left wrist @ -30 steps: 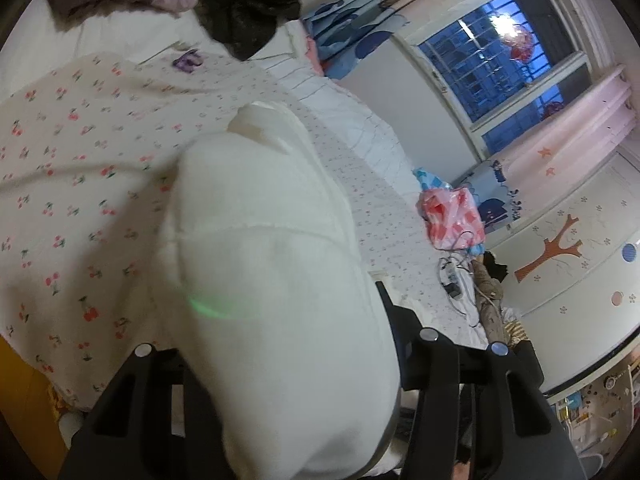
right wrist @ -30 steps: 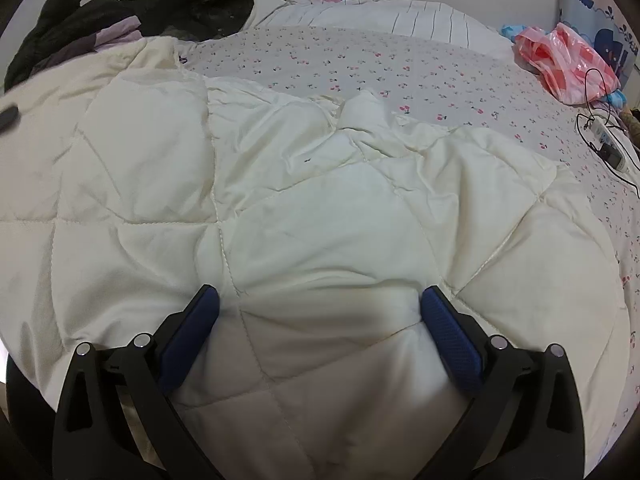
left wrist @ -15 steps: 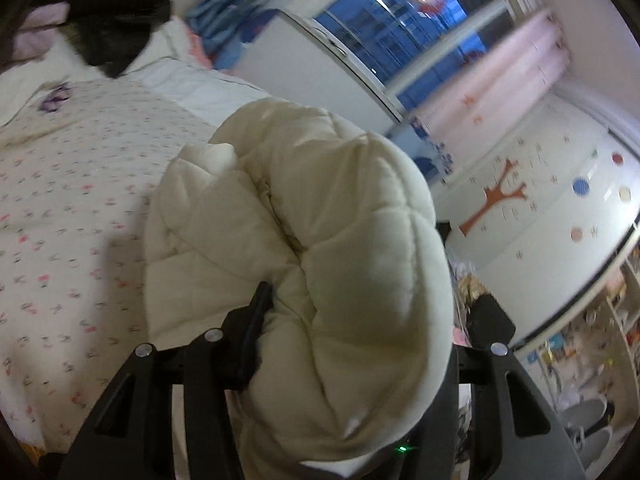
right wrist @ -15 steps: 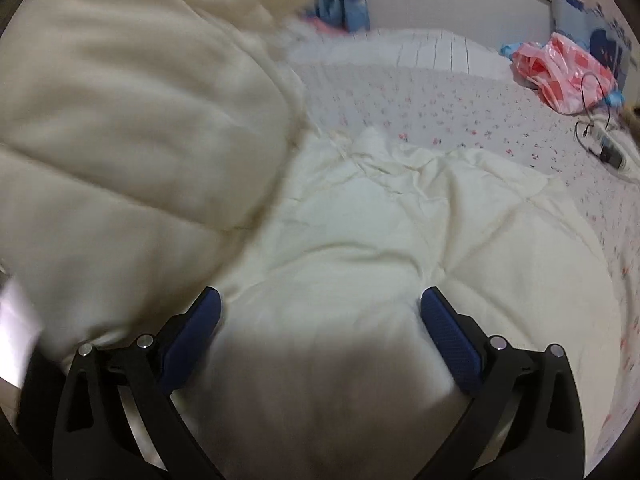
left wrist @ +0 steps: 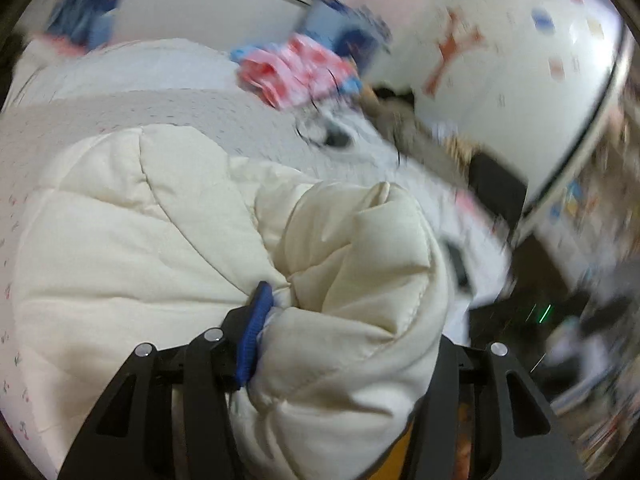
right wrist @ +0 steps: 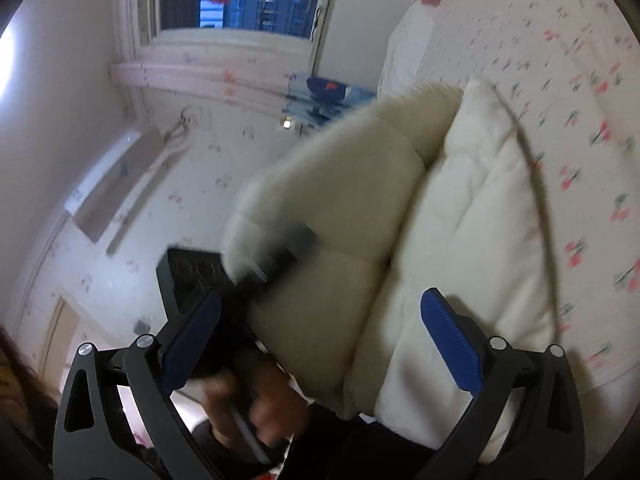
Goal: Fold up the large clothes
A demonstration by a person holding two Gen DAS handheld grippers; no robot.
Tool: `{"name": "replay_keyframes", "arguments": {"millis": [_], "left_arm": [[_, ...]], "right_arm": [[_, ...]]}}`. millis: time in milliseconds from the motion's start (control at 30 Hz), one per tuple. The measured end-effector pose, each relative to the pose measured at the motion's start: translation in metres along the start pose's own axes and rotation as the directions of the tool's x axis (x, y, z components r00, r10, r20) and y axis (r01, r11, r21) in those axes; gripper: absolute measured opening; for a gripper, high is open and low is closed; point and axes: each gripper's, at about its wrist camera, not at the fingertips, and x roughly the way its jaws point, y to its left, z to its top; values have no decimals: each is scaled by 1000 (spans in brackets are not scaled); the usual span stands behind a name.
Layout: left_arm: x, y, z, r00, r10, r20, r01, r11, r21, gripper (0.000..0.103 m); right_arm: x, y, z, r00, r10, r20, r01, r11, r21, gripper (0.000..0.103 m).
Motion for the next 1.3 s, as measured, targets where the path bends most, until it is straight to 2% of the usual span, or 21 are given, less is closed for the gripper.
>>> {"name": "replay_keyframes", "arguments": {"millis": [100, 233, 300, 367, 400, 467, 500, 567, 600, 633, 667, 733, 767, 800, 867, 967, 1000, 1033, 1100, 1200, 1300], "left_arm": [[10, -24, -14, 998, 55, -2, -55, 991, 122, 57], [11, -41, -28, 995, 99, 10, -99, 972, 215, 66], [11, -48, -28, 994, 112, 17, -113, 964, 239, 67], [10, -55, -29, 991, 131, 21, -132, 953, 274, 70], [12, -60, -27, 990, 141, 21, -141, 946, 291, 71], [6, -69, -34, 988, 155, 21, -153, 931, 330, 76], [4, -73, -35, 987, 158, 14, -153, 926, 346, 77], [-4, -77, -42, 986, 164, -1, -152, 918, 367, 79], [-11, -78, -44, 987, 160, -18, -141, 916, 375, 79], [-18, -78, -46, 988, 149, -37, -124, 917, 379, 79], [-30, -74, -47, 991, 122, -60, -92, 925, 369, 79], [-57, -63, -52, 995, 55, -78, -28, 950, 311, 79], [-75, -50, -51, 997, 2, -83, 19, 968, 252, 79], [-85, -42, -49, 997, -19, -80, 36, 976, 213, 79], [-113, -10, -46, 998, -43, -55, 48, 995, 90, 80], [-138, 33, -40, 1000, 1, 9, -1, 999, -43, 81], [-146, 49, -37, 999, 35, 37, -32, 996, -85, 81], [-151, 61, -33, 997, 62, 53, -55, 991, -120, 81], [-157, 76, -25, 991, 87, 99, -69, 983, -170, 81], [-151, 79, -8, 985, 86, 149, -63, 986, -156, 82], [-120, 64, 4, 988, 46, 147, -34, 996, -83, 89]], "right_arm": [[-12, 8, 18, 1000, -7, 26, 8, 1000, -11, 97], [-13, 49, 61, 991, -135, -3, 133, 980, -151, 97], [2, 73, 81, 985, -163, -63, 145, 962, -230, 97], [41, 96, 99, 949, -253, -186, 188, 932, -311, 97], [61, 100, 105, 915, -320, -245, 223, 909, -353, 97], [105, 100, 105, 808, -460, -367, 291, 854, -431, 97], [126, 96, 93, 749, -509, -423, 313, 836, -451, 97], [159, 85, 78, 599, -646, -473, 378, 749, -544, 97], [166, 81, 71, 547, -689, -476, 392, 713, -581, 97], [173, 77, 64, 500, -724, -475, 396, 679, -618, 97], [177, 78, 58, 484, -743, -463, 391, 657, -645, 97], [180, 89, 45, 490, -763, -421, 339, 612, -715, 90], [183, 95, 40, 494, -773, -398, 304, 582, -754, 81], [184, 104, 28, 499, -783, -372, 255, 543, -800, 68], [183, 112, 12, 505, -799, -326, 233, 490, -840, 59], [185, 127, -6, 542, -810, -222, 214, 388, -896, 36], [182, 131, -9, 558, -806, -199, 210, 369, -905, 28], [179, 134, -13, 575, -799, -176, 211, 352, -912, 25], [172, 137, -14, 593, -792, -145, 215, 330, -919, 17], [144, 142, -2, 614, -784, -90, 271, 318, -909, 15], [120, 115, 6, 598, -798, -74, 354, 346, -869, 14]]}}
